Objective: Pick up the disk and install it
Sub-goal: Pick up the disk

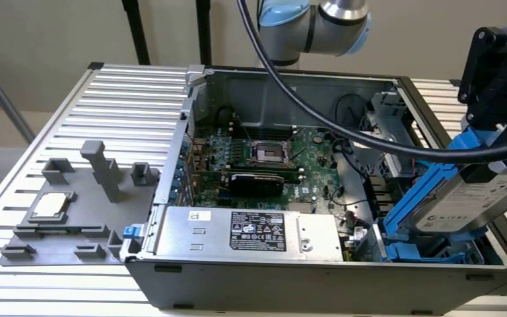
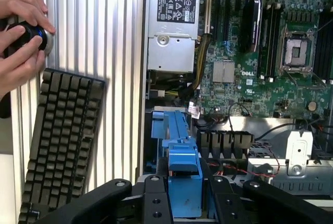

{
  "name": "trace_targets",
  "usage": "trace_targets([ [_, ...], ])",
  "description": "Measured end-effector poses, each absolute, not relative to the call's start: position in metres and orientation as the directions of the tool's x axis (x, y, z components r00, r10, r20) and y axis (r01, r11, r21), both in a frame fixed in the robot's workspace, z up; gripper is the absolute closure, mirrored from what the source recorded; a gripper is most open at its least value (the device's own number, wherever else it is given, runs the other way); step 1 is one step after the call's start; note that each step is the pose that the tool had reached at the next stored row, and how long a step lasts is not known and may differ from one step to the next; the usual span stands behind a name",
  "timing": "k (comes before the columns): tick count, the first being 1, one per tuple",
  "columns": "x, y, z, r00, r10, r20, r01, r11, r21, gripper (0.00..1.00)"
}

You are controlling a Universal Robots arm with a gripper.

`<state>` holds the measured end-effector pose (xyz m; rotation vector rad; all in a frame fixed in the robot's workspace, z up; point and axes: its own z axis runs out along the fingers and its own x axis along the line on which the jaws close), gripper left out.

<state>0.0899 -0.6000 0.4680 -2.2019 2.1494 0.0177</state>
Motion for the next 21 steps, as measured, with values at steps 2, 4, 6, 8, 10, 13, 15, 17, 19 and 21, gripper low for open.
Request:
trace_targets([
  [2, 0.090, -0.600, 0.465, 0.025, -0.998, -0.053, -0.999, -0.023, -0.038, 0.67],
  [4, 0.090, -0.600, 0.463, 0.025, -0.998, -0.054, -0.999, -0.023, -0.038, 0.67],
  [6, 0.090, -0.599, 0.462, 0.025, -0.998, -0.053, -0.999, -0.023, -0.038, 0.67],
  [8, 0.091, -0.598, 0.462, 0.025, -0.998, -0.053, -0.999, -0.023, -0.038, 0.67],
  [10, 0.091, -0.597, 0.461, 0.025, -0.998, -0.053, -0.999, -0.023, -0.038, 0.67],
  [13, 0.091, -0.595, 0.461, 0.025, -0.998, -0.053, -0.999, -0.023, -0.038, 0.67],
  [15, 0.092, -0.594, 0.460, 0.025, -0.998, -0.054, -0.999, -0.023, -0.038, 0.67],
  [17, 0.092, -0.594, 0.458, 0.025, -0.998, -0.054, -0.999, -0.023, -0.039, 0.67],
  [19, 0.093, -0.593, 0.457, 0.025, -0.998, -0.053, -0.999, -0.023, -0.041, 0.67],
  [21, 0.093, -0.593, 0.456, 0.023, -0.998, -0.053, -0.999, -0.021, -0.043, 0.67],
])
